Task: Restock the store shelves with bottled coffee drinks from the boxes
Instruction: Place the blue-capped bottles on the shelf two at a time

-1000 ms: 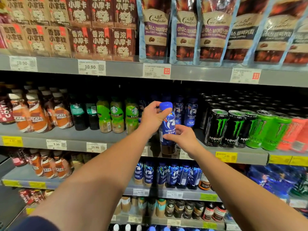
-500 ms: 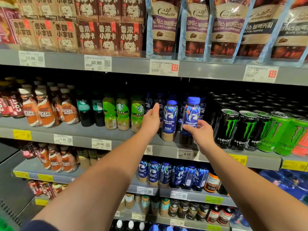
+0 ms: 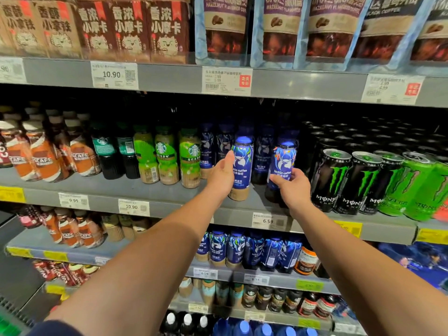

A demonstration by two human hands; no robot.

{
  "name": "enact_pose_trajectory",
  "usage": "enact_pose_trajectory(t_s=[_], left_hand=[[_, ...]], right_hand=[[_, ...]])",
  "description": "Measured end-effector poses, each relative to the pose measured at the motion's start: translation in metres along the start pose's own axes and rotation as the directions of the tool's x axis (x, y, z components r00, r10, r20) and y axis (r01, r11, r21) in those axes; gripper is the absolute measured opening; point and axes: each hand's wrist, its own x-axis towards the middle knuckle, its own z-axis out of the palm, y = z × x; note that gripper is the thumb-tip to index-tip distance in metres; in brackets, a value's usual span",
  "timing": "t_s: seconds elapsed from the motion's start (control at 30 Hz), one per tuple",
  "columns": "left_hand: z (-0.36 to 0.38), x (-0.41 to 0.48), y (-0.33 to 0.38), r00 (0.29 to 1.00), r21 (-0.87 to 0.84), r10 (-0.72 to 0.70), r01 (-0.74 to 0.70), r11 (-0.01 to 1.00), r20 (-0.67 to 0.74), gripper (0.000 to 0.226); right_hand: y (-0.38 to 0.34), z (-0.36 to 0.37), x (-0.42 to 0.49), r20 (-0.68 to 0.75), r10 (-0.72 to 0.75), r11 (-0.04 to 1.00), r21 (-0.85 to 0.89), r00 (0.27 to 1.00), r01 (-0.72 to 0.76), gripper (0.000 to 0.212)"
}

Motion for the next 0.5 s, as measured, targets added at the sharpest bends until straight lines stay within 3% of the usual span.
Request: enact_pose_trajectory(t_s=[0.23, 0.33, 0.5], left_hand=[[0.001, 0.015, -0.013, 0.999, 0.068, -0.004, 0.007, 0.998, -0.039, 0.046], [0.001, 0.014, -0.017, 1.0, 0.11, 0.006, -0.002, 0.994, -0.03, 0.037], [0.008, 0.015, -0.031, 0.998, 0.212, 0.059, -0.05, 0.976, -0.036, 0.061]], right_hand=[[0.007, -0.009, 0.005, -0.022, 0.008, 0.99, -0.142, 1.0, -0.011, 0.06], [0.01, -0.01, 0.004, 0.005, 0.017, 0.968, -0.249, 1.0, -0.015, 0.061], [0.007, -0.013, 0.003, -0.002, 0.03, 0.965, -0.261, 1.0, -0.029, 0.058]])
